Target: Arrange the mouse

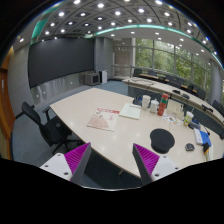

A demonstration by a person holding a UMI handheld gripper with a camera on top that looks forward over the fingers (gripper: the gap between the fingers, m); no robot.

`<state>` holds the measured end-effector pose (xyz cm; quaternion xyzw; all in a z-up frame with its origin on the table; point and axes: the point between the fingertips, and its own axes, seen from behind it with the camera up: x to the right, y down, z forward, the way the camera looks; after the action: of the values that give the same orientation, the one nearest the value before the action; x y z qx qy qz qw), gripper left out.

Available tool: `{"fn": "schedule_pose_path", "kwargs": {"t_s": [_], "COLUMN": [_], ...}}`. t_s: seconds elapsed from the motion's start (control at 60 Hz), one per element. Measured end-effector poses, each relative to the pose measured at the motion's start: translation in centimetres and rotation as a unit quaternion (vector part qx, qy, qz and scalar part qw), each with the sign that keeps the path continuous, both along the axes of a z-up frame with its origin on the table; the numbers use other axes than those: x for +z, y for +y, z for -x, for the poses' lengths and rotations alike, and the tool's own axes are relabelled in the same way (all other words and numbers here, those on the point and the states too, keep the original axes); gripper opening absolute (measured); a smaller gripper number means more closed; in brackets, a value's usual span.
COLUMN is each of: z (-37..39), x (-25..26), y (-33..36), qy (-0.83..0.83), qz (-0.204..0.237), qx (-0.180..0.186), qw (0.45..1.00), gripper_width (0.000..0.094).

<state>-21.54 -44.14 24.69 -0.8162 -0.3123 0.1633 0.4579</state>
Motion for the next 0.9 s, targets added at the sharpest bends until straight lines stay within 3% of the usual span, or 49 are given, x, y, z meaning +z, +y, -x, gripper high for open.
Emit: {"fn": "schedule_pose_path", "kwargs": {"t_s": [0.2,0.467,0.683,0.9], "z": [-6.2,-19.7,-30.2,-36.6], "x": [-2.4,-10.4,-15.9,-20.3], "y": [2.7,9.2,19.5,30.9], "qy": [-0.009,-0.041,-0.042,-0.037], "qz": [0.007,0.045,0.035,0.04], "qx": [-0.047,-0.154,-0.236,-0.272], "qw": [0.999,0.986,0.97,0.961], "gripper_width": [0.0851,0.0851,0.0859,0.0853]}}
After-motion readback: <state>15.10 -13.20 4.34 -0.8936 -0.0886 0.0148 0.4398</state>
